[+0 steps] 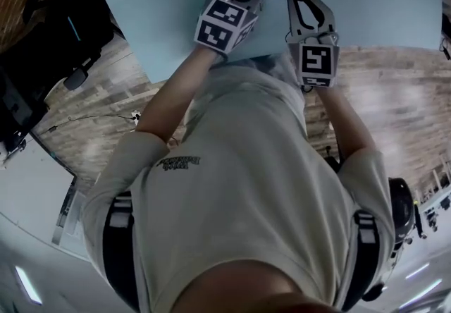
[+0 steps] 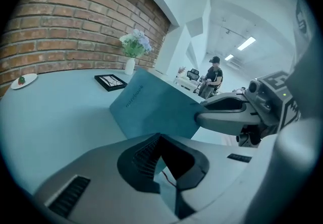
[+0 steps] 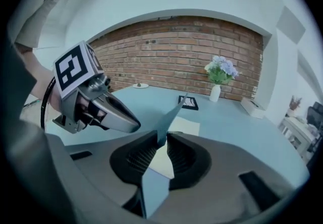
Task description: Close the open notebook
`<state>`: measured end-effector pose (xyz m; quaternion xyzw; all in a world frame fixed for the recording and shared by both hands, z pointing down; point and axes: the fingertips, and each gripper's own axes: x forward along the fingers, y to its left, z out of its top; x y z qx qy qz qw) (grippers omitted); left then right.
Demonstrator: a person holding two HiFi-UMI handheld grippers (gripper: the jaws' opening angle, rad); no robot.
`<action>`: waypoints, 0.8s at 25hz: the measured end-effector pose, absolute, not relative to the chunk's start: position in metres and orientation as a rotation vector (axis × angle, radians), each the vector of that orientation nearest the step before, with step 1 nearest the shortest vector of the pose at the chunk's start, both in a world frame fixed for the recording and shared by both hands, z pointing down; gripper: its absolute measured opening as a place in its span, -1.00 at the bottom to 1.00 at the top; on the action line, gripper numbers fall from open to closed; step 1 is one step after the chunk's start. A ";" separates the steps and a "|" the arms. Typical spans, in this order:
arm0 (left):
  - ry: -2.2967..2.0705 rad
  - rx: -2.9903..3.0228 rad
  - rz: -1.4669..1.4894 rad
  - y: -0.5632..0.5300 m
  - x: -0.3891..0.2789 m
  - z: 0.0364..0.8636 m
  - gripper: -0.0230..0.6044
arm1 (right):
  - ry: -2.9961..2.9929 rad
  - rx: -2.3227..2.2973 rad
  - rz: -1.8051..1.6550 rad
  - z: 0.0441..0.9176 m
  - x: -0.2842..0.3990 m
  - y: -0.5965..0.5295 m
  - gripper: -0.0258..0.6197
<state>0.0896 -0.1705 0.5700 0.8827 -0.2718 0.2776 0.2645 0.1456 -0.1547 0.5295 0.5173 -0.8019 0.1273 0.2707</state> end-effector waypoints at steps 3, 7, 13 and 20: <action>-0.720 2.374 0.774 -0.178 0.096 0.586 -0.89 | -2.091 1.381 0.442 0.564 0.169 -0.158 -0.67; -0.689 2.357 0.829 -0.181 0.104 0.608 -0.89 | -2.022 1.359 0.579 0.610 0.189 -0.160 -0.63; -0.706 2.298 0.853 -0.183 0.103 0.626 -0.89 | -2.035 1.350 0.668 0.628 0.193 -0.161 -0.60; -0.755 2.262 0.790 -0.185 0.095 0.602 -0.89 | -2.038 1.405 0.837 0.605 0.196 -0.156 -0.60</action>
